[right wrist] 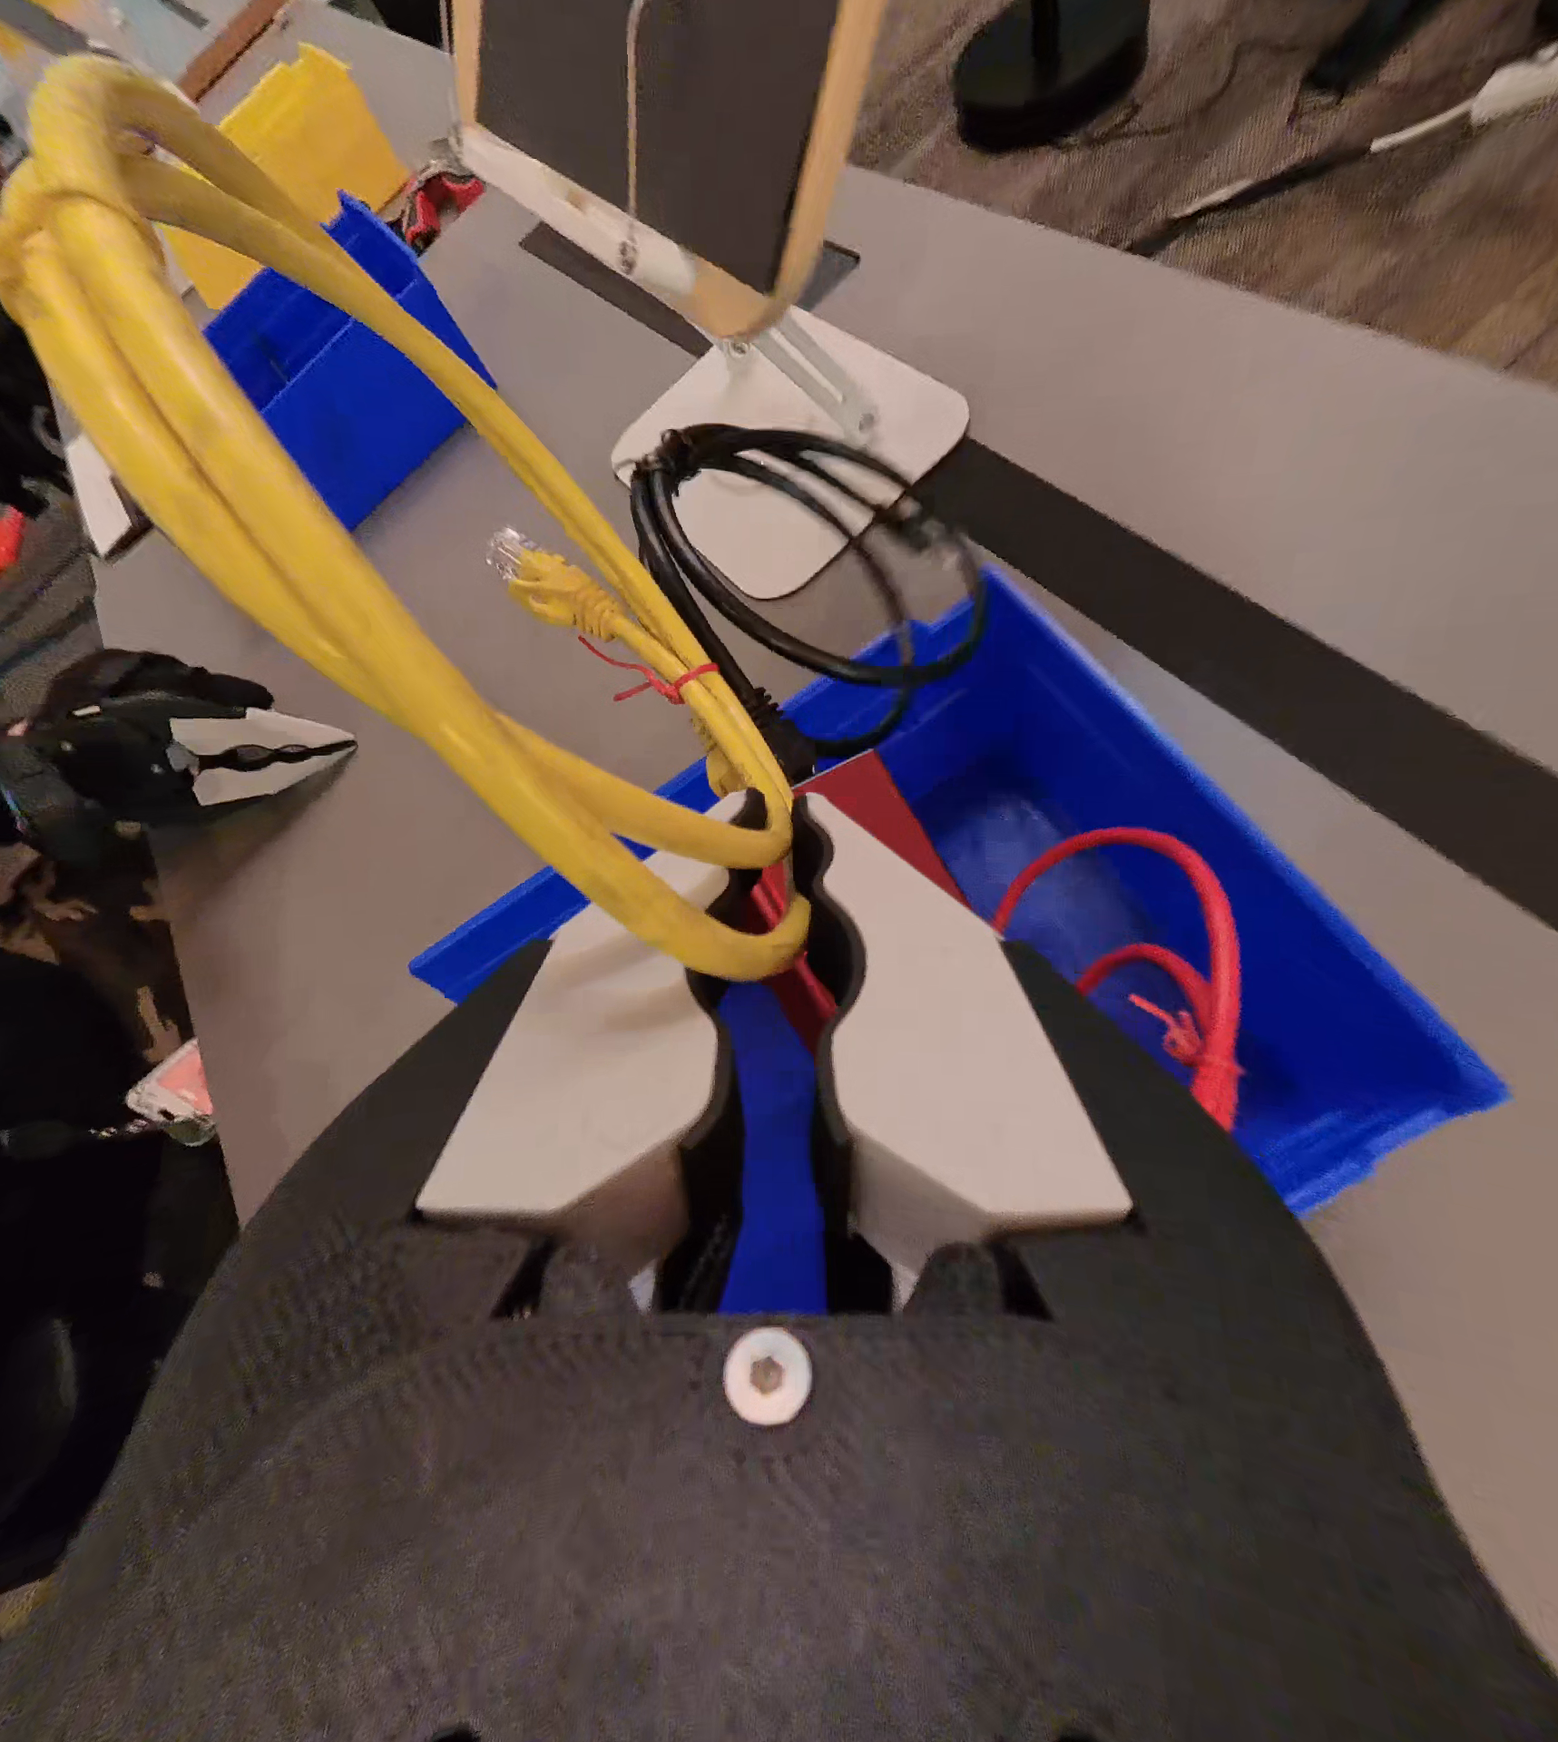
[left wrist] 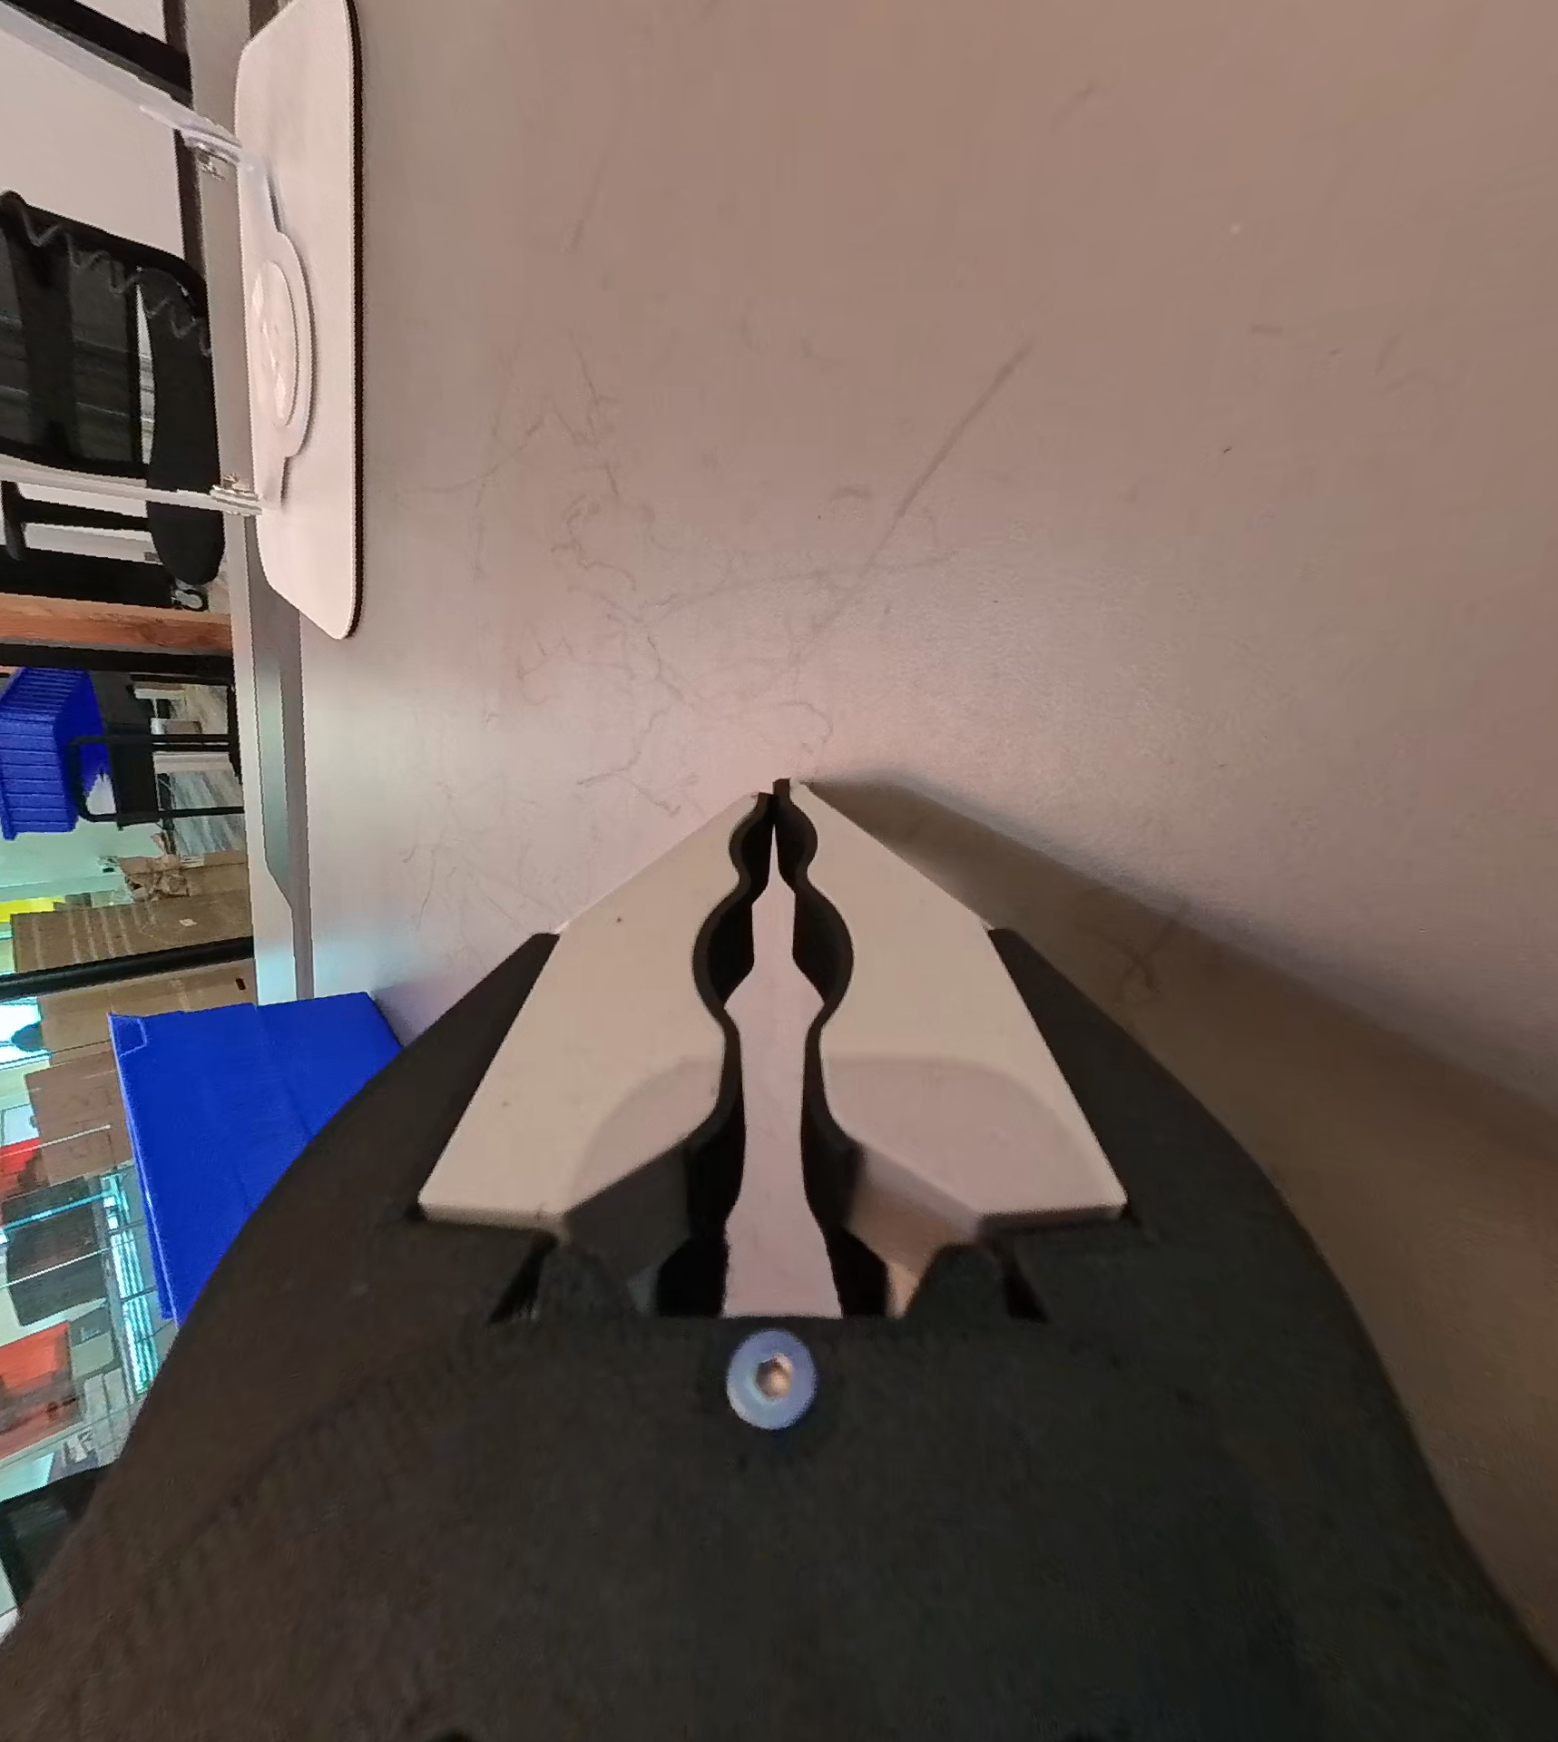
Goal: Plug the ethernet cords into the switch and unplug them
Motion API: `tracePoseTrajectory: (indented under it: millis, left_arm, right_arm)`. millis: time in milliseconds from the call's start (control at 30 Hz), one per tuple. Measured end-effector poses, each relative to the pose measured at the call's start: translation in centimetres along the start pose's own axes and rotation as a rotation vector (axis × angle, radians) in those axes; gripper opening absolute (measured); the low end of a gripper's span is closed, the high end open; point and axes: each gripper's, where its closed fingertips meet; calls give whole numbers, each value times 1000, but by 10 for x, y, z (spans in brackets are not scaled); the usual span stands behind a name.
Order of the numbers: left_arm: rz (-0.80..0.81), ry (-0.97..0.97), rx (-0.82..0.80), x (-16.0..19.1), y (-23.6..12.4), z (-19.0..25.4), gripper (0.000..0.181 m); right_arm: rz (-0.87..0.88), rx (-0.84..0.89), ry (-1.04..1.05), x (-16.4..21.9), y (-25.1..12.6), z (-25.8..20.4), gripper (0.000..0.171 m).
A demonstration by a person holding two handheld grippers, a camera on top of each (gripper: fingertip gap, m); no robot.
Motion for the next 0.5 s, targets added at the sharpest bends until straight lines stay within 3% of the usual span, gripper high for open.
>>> tracePoseTrajectory:
  millis: [300,500]
  left_arm:
    - [0,0,0,0,0,0,0]
    - [-2,-3,-2,0,0,0,0]
  right_arm:
    - [-65,75,277,53,19,67,5]
    - [-188,282,321,75,22,103,7]
Point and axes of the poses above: each gripper's, where its closed fingertips meet, y out along the fingers, x out of its underside, z = x × y across the jaws, and after that the axes turned 8 degrees about z, right-handed
